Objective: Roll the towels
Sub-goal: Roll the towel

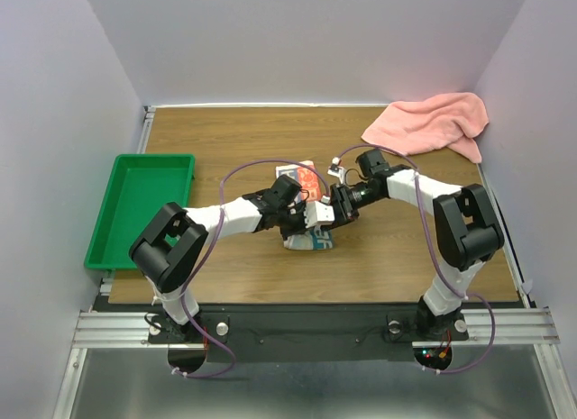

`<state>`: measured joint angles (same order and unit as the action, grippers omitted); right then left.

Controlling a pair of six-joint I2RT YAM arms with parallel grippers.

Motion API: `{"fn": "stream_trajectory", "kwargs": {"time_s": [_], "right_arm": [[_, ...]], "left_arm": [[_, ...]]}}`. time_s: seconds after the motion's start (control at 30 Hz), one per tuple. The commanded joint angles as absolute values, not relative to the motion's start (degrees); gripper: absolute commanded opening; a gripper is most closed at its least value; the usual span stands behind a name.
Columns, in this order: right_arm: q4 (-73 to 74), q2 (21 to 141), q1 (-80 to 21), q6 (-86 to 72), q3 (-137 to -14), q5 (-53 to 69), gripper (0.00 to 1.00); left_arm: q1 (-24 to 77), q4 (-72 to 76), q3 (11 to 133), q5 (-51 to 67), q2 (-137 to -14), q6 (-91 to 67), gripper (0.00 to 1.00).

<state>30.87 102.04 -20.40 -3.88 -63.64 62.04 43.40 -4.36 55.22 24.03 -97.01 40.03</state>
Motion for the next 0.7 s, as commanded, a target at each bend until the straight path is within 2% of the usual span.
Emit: {"fn": "stream_trajectory", "kwargs": {"time_s": [0.0, 0.4, 0.6, 0.67], "right_arm": [[31.3, 102.7, -22.9, -4.2, -63.5, 65.5, 0.35], [30.1, 112.2, -23.0, -3.4, -68.5, 55.7, 0.32], [28.6, 115.4, -23.0, -4.9, -68.4, 55.0, 0.31], [28.5, 115.9, -23.1, -5.2, -68.3, 54.9, 0.31]], "left_arm": [[43.0, -5.3, 56.6, 24.5, -98.0, 40.8, 0.00], [42.9, -5.8, 55.5, 25.0, -96.2, 41.7, 0.02], [42.9, -5.5, 52.7, 23.5, -90.3, 42.3, 0.37], [43.0, -5.0, 51.9, 22.3, -86.8, 42.1, 0.42]]}}
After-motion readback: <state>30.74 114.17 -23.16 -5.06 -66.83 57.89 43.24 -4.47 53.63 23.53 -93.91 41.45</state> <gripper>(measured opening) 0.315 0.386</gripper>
